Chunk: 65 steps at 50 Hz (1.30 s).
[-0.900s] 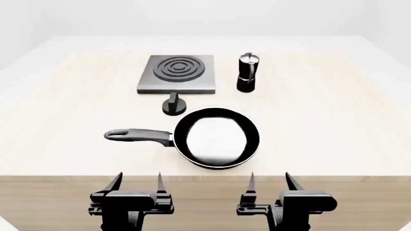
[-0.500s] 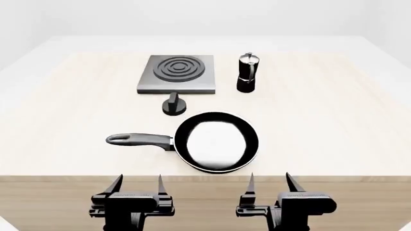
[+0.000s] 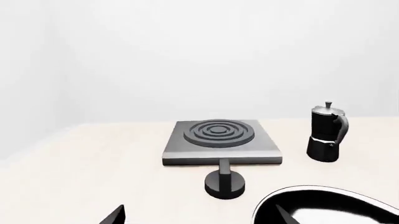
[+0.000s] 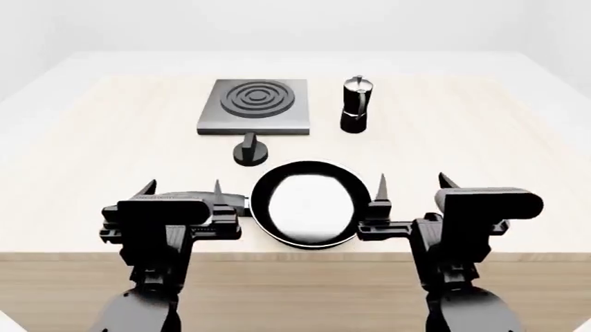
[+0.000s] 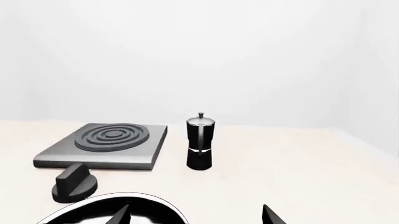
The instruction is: Turn on the stove and put the frying pan on it.
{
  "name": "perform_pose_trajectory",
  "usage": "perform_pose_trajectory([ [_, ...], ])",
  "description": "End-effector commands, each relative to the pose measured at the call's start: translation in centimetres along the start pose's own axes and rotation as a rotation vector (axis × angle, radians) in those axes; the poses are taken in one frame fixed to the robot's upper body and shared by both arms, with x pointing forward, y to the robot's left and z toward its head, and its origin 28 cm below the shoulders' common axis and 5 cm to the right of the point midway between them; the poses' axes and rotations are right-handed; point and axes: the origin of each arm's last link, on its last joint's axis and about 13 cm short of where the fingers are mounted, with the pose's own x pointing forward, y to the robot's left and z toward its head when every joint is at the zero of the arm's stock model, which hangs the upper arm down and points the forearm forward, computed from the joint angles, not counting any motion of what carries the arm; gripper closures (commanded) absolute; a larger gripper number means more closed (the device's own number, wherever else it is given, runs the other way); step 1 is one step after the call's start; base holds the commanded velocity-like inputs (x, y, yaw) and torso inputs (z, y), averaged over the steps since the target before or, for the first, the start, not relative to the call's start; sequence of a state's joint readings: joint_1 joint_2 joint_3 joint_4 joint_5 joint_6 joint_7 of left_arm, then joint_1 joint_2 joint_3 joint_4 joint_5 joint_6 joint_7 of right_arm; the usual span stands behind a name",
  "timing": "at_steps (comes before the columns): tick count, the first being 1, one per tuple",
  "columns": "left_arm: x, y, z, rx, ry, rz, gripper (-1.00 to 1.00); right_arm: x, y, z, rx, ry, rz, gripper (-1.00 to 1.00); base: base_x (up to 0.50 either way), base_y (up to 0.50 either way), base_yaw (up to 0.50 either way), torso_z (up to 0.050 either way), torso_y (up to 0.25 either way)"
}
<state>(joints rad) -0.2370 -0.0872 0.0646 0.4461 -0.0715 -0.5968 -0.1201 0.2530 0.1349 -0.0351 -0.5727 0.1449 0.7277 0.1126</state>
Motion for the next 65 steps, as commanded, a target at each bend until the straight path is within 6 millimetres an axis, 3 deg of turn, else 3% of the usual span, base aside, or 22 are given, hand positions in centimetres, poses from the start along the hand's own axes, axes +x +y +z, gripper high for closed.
perform_pose_trajectory([
  [1,0.2,0.3,2.8,0.004,-0.022,-0.01,-1.0,0.1,-0.5,3.1,-0.03,-0.024,-0.001,-1.0,0.0,0.0,0.0,0.0,0.0],
  [5,0.3,0.4,2.9,0.002,-0.026,-0.004,-1.0,1.5,-2.4,3.0,-0.049,-0.018,-0.253,-1.0,0.0,0.0,0.0,0.0,0.0],
  [8,0.4,0.4,2.8,0.003,-0.028,-0.004,-1.0,2.5,-6.6,3.0,-0.013,-0.029,-0.545,-1.0,0.0,0.0,0.0,0.0,0.0],
  [10,0.4,0.5,2.8,0.007,-0.028,-0.002,-1.0,2.2,-8.6,3.0,-0.028,-0.036,-0.659,-1.0,0.0,0.0,0.0,0.0,0.0],
  [11,0.5,0.6,2.5,0.002,-0.024,0.003,-1.0,0.9,-10.8,3.1,-0.051,-0.027,-0.732,-1.0,0.0,0.0,0.0,0.0,0.0],
  [16,0.6,0.7,2.3,-0.001,-0.02,0.005,-1.0,-0.7,-12.6,3.5,-0.034,-0.039,-0.832,-1.0,0.0,0.0,0.0,0.0,0.0],
  [18,0.8,0.8,2.3,0.023,-0.034,0.022,-1.0,-0.6,-12.7,2.4,-0.031,-0.013,-0.776,-1.0,0.25,0.0,0.0,0.0,0.0],
  [21,0.8,0.8,2.3,0.022,-0.035,0.023,-1.0,-0.6,-12.7,2.2,-0.032,-0.011,-0.776,-1.0,0.5,0.0,0.0,0.0,0.0],
  [65,0.8,0.9,2.0,0.02,-0.032,0.029,-1.0,-0.8,-12.9,1.8,-0.024,0.0,-0.774,-1.0,0.5,0.0,0.0,0.0,0.0],
])
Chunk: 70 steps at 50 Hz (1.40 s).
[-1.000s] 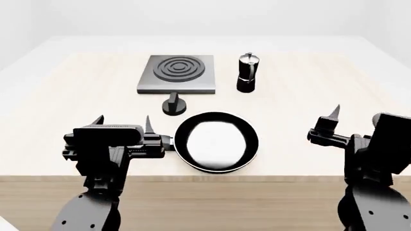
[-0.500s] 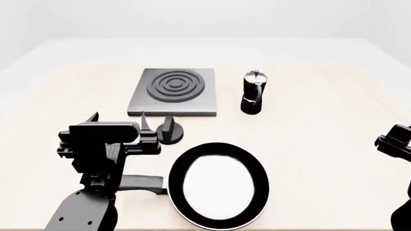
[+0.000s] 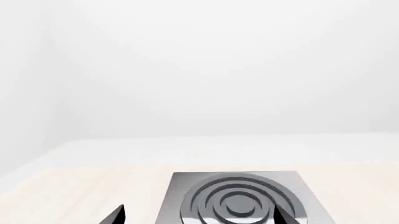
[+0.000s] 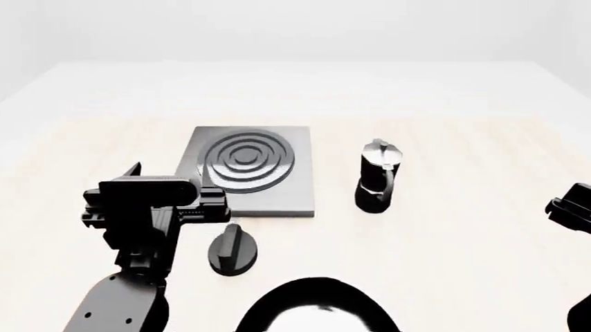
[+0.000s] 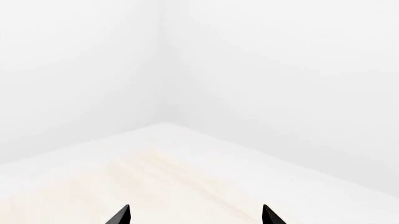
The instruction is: Turn on the stove and put the frying pan on it.
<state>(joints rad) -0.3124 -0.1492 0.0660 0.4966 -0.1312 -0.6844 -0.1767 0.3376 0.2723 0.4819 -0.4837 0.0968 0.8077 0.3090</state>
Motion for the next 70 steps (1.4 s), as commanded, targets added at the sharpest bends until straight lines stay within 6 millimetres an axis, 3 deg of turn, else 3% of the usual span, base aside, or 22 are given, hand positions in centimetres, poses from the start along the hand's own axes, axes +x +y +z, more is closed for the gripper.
perform_pose_trajectory([
  [1,0.0,-0.1,-0.1,0.001,0.003,-0.002,-1.0,0.0,-0.1,0.0,0.0,0.002,-0.003,-1.0,0.5,0.0,0.0,0.0,0.0],
  [8,0.0,-0.1,0.3,-0.01,0.012,-0.006,-1.0,0.2,-0.1,0.1,0.018,0.031,-0.03,-1.0,0.43,0.0,0.0,0.0,0.002],
  [12,-0.2,-0.2,1.6,-0.006,0.053,-0.043,-1.0,0.2,0.1,0.0,0.011,0.028,-0.012,-1.0,0.0,0.0,0.0,0.0,0.0],
  [16,0.5,0.3,4.8,-0.072,0.174,-0.073,-1.0,0.3,0.2,0.1,0.014,0.038,-0.001,-1.0,0.0,0.0,0.0,0.0,0.0],
  [18,1.5,1.1,7.8,-0.1,0.227,-0.037,-1.0,0.2,0.2,0.1,0.011,0.044,0.003,-1.0,0.0,0.0,0.0,0.0,0.0],
  [20,2.1,1.5,8.8,-0.104,0.268,-0.065,-1.0,0.2,0.2,0.2,0.009,0.046,0.006,-1.0,0.0,0.0,0.0,0.0,0.0],
  [21,3.6,3.5,9.7,-0.099,0.327,0.024,-1.0,0.2,0.2,0.2,0.022,0.051,0.015,-1.0,0.0,0.0,0.0,0.0,0.0],
  [22,4.1,4.0,10.2,-0.1,0.37,0.06,-1.0,0.2,0.2,0.1,0.024,0.05,0.026,-1.0,0.0,0.0,0.0,0.0,0.0],
  [26,5.2,4.4,12.4,-0.034,0.58,0.141,-1.0,0.2,0.6,-0.1,0.028,0.064,0.046,-1.0,0.0,0.0,0.0,0.0,0.0],
  [29,4.9,5.2,14.3,-0.056,0.687,-0.098,-1.0,0.1,0.8,-0.1,0.022,0.066,0.058,-1.0,0.0,0.0,0.0,0.0,0.0],
  [32,5.9,6.4,15.2,-0.065,0.735,-0.069,-1.0,0.1,0.8,-0.2,0.021,0.069,0.06,-1.0,0.0,0.0,0.0,0.0,0.0],
  [48,8.1,8.8,11.4,-0.011,0.957,0.074,-1.0,0.1,0.9,-0.4,0.016,0.077,0.067,-1.0,0.0,0.0,0.0,0.0,0.0],
  [70,8.8,8.9,7.2,-0.044,1.056,-0.008,-1.0,0.1,1.0,-0.4,0.017,0.079,0.069,-1.0,0.0,0.0,0.0,0.0,0.0],
])
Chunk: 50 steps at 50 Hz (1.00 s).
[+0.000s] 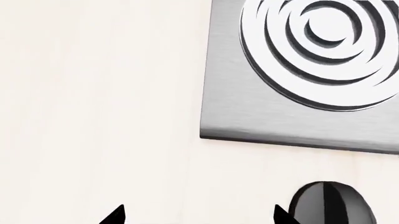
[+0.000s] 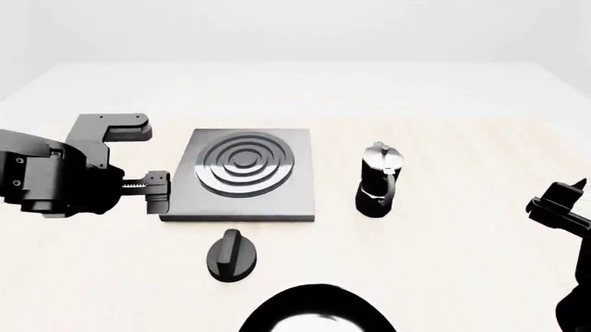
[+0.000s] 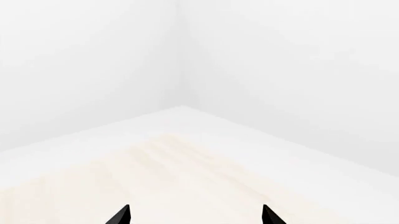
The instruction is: Turn on the stove and put the frying pan on it.
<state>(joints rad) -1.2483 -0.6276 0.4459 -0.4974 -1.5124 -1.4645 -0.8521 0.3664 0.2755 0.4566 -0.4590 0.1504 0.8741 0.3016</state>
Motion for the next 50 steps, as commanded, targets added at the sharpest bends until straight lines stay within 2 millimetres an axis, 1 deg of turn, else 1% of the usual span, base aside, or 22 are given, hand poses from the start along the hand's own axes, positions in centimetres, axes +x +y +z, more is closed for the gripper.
perform_pose_trajectory([
  [1,1.7,0.4,-0.6,-0.006,0.034,-0.056,-1.0,0.0,0.1,-0.2,0.0,0.006,0.003,-1.0,0.0,0.0,0.0,0.0,0.0],
  [6,2.3,0.4,-0.9,-0.005,0.028,-0.133,-1.0,0.0,0.1,-0.3,-0.002,0.008,0.003,-1.0,0.0,0.0,0.0,0.0,0.0],
  [8,2.4,0.5,-1.0,-0.016,0.037,-0.189,-1.0,0.0,0.1,-0.3,-0.003,0.008,0.003,-1.0,0.0,0.0,0.0,0.0,0.0],
  [11,2.8,0.9,-1.0,-0.021,0.032,-0.216,-1.0,0.0,0.1,-0.3,-0.002,0.009,0.004,-1.0,0.0,0.0,0.0,0.0,0.0],
  [16,3.6,1.7,-1.3,-0.019,0.047,-0.218,-1.0,0.0,0.0,-0.3,-0.002,0.01,0.004,-1.0,0.0,0.0,0.0,0.0,0.0],
  [19,3.7,1.8,-1.5,-0.005,0.051,-0.229,-1.0,0.0,0.0,-0.2,-0.004,0.009,0.006,-1.0,0.0,0.0,0.0,0.0,0.0],
  [24,4.4,2.0,-1.9,0.0,0.065,-0.217,-1.0,0.0,0.2,-0.3,-0.006,0.011,0.012,-1.0,0.0,0.0,0.0,0.0,0.0],
  [33,5.8,1.5,-2.4,0.007,0.09,-0.242,-1.0,0.0,0.2,-0.1,-0.005,0.008,0.015,-1.0,0.0,0.0,0.0,0.0,0.0],
  [38,6.6,0.9,-2.8,0.029,0.108,-0.259,-1.0,0.0,0.3,0.0,-0.004,0.006,0.017,-1.0,0.0,0.0,0.0,0.0,0.0],
  [43,7.4,0.4,-2.9,0.041,0.123,-0.254,-1.0,0.0,0.3,0.1,-0.004,0.004,0.022,-1.0,0.0,0.0,0.0,0.0,0.0],
  [50,8.4,0.0,-3.6,0.057,0.158,-0.241,-1.0,-0.1,0.2,0.1,-0.001,0.005,0.02,-1.0,0.0,0.0,0.0,0.0,0.0],
])
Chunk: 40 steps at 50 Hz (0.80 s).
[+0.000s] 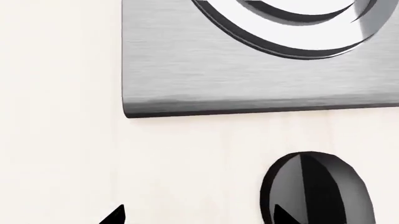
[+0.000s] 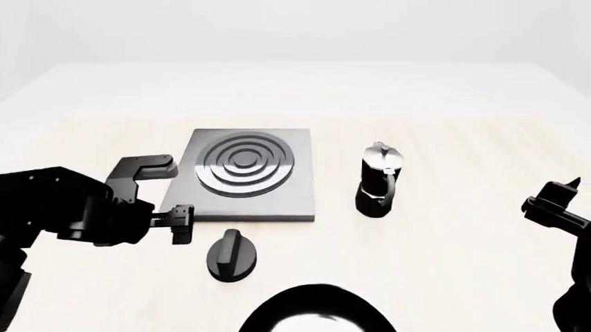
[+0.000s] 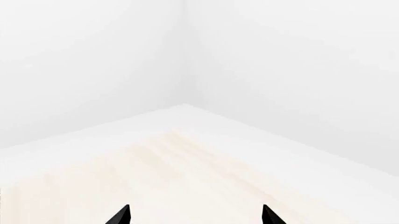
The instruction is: Turn on the stove and put the frying pan on it.
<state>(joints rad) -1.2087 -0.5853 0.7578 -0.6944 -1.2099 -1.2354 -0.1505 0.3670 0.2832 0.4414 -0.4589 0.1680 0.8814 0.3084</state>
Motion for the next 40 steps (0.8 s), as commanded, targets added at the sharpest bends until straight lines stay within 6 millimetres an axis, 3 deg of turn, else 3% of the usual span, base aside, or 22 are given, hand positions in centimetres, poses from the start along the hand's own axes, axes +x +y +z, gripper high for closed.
perform_pose_trajectory([
  [1,1.7,-0.3,-0.7,0.022,0.045,0.001,-1.0,-0.1,0.0,0.1,0.003,-0.001,0.003,-1.0,0.0,0.0,0.0,0.0,0.0],
  [40,3.3,-1.0,-1.9,0.07,0.085,-0.076,-1.0,0.0,0.1,0.1,0.005,0.001,0.004,-1.0,0.0,0.0,0.0,0.0,0.0],
])
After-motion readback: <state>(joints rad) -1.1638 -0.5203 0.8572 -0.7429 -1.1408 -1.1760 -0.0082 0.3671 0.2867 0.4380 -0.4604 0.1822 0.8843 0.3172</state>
